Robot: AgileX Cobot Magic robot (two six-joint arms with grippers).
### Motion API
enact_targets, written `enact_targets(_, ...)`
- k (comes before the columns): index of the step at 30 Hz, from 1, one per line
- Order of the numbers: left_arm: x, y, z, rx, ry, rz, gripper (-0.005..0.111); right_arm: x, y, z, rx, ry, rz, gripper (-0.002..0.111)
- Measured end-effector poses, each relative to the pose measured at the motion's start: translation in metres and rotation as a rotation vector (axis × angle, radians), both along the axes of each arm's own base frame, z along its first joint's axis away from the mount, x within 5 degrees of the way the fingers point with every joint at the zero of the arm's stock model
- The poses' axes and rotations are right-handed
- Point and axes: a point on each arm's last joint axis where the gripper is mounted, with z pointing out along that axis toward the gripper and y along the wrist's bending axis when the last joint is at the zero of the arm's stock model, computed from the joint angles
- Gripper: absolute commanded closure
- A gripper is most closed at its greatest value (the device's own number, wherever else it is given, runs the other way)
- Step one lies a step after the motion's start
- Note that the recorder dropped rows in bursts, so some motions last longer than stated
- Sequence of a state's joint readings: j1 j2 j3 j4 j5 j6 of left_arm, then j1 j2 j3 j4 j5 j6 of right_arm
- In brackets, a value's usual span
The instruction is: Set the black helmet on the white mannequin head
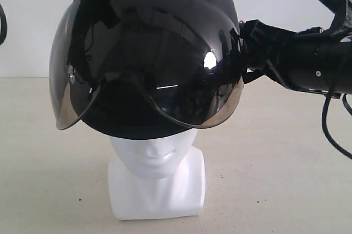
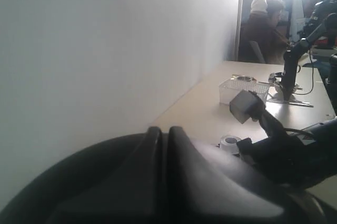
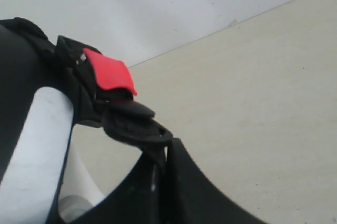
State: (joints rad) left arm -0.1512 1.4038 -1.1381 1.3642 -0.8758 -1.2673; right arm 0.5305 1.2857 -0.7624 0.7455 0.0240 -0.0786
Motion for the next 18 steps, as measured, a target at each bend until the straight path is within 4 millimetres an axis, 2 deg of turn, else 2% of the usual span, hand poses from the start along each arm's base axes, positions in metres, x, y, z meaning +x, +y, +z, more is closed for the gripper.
enact_targets(10,0.0036,-0.0011,-0.005,0.008,0.017,-0.002,0.102,-0.0027,-0.0013,0.0035,-0.003,-0.008,0.012,0.107)
enact_targets(12,0.0036,-0.0012,-0.0051,0.009,0.017,-0.002,0.102,-0.0053,-0.003,0.0052,-0.014,-0.017,0.023,0.099)
enact_targets(17,0.0035,-0.0012,-0.0053,0.011,0.019,-0.003,0.102,-0.0083,-0.0062,0.0066,-0.055,-0.039,0.049,0.06)
enact_targets(18,0.0035,-0.0012,-0.0053,0.011,0.019,-0.003,0.102,-0.0081,-0.0076,0.0052,-0.072,-0.044,0.052,0.055)
